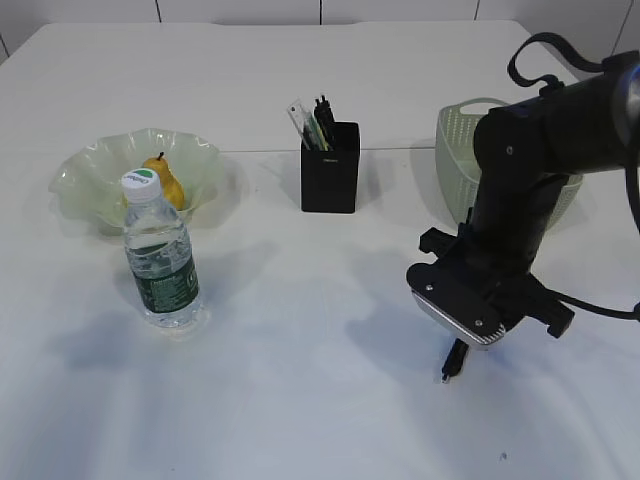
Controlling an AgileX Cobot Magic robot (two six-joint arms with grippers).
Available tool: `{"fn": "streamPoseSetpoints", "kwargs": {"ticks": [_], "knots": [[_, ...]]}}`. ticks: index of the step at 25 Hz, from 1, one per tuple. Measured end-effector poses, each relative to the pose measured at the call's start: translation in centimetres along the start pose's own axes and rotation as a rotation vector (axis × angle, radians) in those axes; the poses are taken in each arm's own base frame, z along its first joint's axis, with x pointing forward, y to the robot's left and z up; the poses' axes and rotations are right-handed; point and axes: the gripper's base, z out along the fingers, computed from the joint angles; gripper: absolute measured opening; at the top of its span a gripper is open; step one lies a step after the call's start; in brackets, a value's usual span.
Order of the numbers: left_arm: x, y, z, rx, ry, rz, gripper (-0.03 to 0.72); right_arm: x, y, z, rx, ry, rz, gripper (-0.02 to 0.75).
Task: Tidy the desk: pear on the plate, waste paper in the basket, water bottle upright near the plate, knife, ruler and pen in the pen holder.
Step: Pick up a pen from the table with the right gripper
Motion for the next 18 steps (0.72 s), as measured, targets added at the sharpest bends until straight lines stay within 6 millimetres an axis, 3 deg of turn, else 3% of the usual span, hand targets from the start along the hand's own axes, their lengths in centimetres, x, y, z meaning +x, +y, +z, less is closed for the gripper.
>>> {"fn": "streamPoseSetpoints", "kwargs": {"ticks": [7, 18], "knots": [[0.0, 0.0, 0.0, -0.003, -0.004, 0.002, 0.348, 0.3, -0.4, 1.6, 0.006, 0.007, -0.004, 0.320], [-0.2, 0.0, 0.0, -0.005, -0.025, 0.003, 0.348, 0.4, -0.7, 2.4, 0.017, 0.017, -0.011, 0.320]]}}
